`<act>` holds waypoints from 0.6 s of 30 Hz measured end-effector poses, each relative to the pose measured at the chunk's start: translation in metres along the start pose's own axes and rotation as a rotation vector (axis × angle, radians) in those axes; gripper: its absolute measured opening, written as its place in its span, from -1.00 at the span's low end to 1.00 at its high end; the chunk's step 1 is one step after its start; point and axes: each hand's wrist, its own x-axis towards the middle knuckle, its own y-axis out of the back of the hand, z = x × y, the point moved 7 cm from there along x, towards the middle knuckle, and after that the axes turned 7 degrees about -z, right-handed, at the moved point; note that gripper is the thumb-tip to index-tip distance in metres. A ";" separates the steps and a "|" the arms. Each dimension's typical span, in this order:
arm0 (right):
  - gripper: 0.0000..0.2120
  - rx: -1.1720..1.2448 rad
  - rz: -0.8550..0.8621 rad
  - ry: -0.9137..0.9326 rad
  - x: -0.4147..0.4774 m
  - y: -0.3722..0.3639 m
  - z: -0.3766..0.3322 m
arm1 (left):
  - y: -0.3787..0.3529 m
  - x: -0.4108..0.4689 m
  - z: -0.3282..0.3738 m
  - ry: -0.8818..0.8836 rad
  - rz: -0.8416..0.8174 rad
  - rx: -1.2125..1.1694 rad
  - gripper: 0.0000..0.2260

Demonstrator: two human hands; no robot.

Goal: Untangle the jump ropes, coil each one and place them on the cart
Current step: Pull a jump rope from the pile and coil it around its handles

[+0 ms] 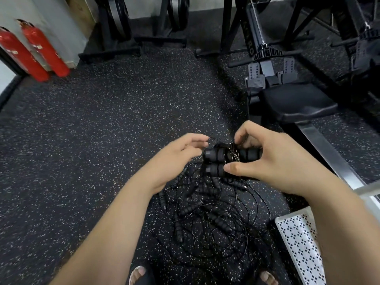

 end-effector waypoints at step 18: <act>-0.63 0.256 -0.251 -0.082 -0.032 -0.001 0.007 | 0.019 -0.032 -0.016 -0.044 -0.075 0.065 -0.83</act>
